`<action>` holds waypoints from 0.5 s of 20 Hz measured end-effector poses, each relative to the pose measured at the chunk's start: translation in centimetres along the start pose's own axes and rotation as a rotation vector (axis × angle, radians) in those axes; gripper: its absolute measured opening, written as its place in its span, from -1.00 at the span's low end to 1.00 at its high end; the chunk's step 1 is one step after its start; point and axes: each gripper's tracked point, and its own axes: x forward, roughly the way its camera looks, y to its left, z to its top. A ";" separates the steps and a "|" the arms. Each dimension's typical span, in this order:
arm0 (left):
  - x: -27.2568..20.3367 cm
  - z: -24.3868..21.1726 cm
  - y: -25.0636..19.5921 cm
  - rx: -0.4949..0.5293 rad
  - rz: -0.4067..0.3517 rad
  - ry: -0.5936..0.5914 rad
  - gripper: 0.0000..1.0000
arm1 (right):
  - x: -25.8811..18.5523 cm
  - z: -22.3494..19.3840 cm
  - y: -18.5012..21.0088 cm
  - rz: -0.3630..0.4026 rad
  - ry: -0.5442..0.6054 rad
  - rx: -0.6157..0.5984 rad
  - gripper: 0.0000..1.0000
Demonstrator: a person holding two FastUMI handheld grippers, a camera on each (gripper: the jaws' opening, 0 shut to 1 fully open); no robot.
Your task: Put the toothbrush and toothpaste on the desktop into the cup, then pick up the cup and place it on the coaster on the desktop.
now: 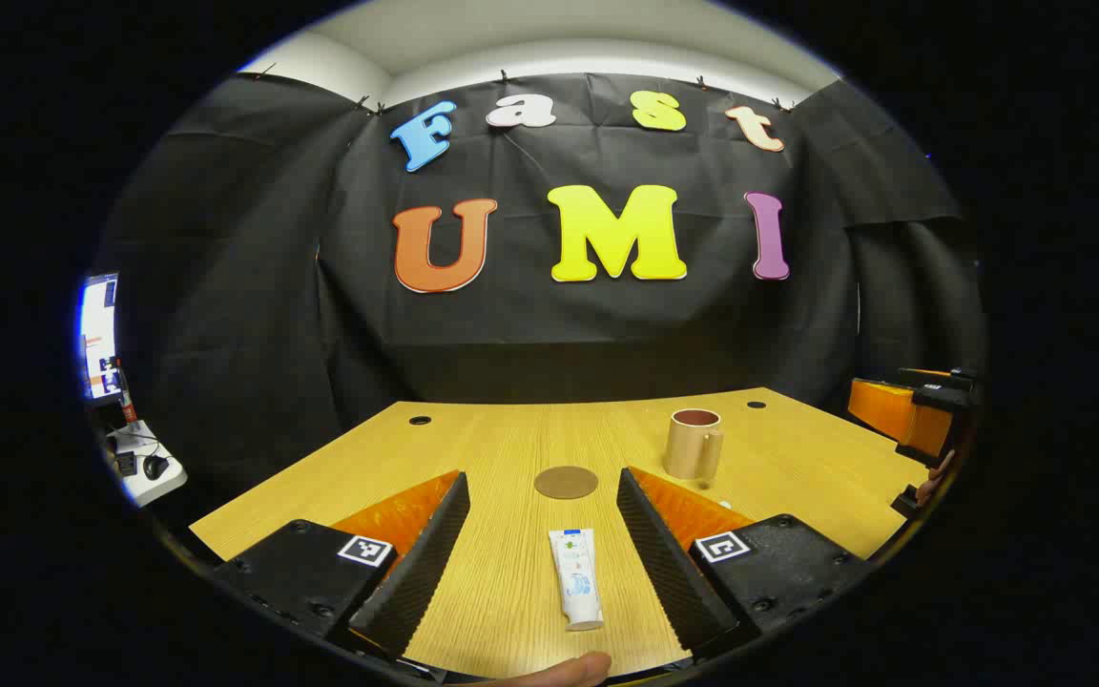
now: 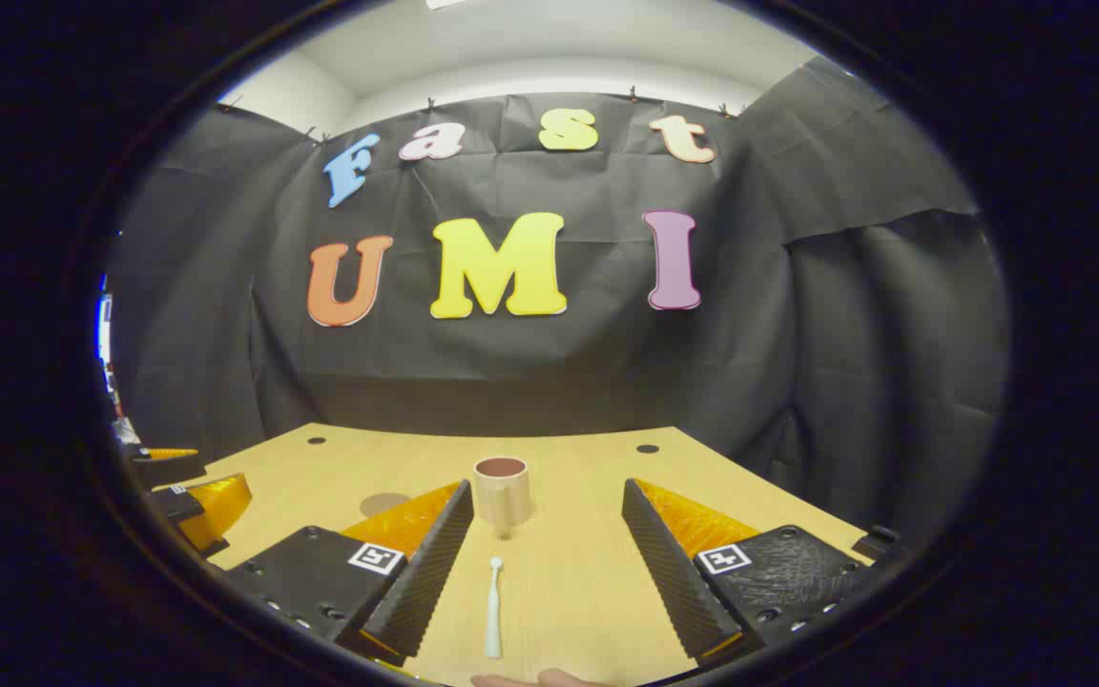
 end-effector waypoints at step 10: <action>-0.3 -0.2 0.4 0.006 0.015 -0.005 0.97 | 0.0 -0.2 -0.6 -0.003 0.003 -0.002 0.91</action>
